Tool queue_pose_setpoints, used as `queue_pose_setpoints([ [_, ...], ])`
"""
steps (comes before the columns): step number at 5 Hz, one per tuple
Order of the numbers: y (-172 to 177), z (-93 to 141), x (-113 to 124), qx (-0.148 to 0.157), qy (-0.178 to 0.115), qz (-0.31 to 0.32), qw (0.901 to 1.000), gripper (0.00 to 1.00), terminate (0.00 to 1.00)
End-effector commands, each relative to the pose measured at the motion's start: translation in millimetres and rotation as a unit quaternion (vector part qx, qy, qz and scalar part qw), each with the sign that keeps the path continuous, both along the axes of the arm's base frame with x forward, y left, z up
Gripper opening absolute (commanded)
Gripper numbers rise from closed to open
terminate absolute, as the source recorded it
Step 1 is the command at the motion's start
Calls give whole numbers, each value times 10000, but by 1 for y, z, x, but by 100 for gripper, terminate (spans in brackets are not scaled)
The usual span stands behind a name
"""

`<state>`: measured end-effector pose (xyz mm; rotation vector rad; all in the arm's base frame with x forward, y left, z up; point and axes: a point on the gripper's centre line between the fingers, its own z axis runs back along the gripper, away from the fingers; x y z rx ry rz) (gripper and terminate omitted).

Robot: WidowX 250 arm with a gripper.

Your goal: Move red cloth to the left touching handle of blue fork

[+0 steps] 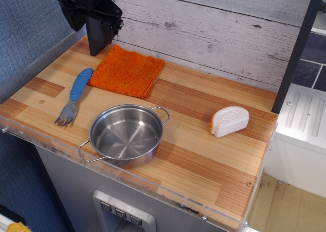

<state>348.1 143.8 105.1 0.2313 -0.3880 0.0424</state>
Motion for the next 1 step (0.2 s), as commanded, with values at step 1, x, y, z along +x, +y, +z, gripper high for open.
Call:
queue_pose_setpoints([
  [1,2,16,-7,95,-201,-14,9998,100,100],
])
